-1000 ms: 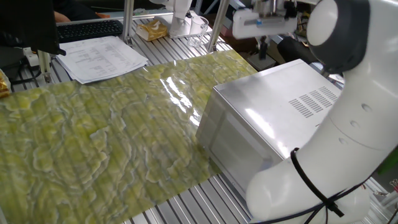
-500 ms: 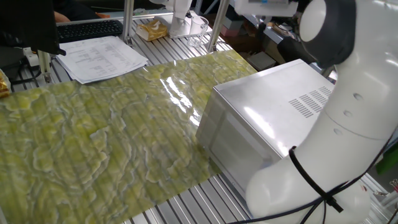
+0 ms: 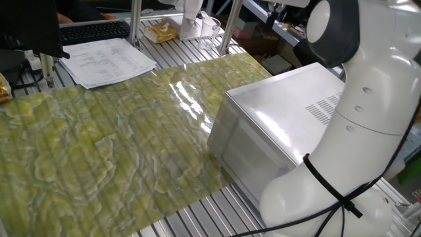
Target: Put the bowl into the microwave
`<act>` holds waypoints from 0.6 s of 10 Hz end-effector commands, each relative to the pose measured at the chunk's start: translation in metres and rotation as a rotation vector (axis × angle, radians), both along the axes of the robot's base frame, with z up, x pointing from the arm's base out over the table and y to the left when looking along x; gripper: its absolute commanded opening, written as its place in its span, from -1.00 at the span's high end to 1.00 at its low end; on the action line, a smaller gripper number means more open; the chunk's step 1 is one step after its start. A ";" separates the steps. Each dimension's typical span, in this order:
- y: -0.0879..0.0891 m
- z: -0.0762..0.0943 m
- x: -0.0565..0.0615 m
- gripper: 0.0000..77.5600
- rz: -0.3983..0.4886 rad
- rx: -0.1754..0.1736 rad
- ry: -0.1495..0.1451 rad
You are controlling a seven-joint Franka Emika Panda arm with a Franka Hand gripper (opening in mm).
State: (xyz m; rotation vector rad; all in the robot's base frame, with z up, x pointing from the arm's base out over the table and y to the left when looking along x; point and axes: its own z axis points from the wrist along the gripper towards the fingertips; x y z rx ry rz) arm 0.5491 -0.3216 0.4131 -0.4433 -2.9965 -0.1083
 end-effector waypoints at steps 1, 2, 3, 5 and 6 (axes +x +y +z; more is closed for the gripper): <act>-0.003 0.005 0.000 0.97 0.033 -0.090 -0.002; 0.003 0.005 0.000 0.97 0.001 -0.102 0.000; 0.033 0.003 -0.004 0.97 -0.035 -0.099 -0.001; 0.068 -0.001 -0.006 0.97 -0.071 -0.094 -0.009; 0.104 -0.008 -0.009 0.97 -0.097 -0.090 -0.024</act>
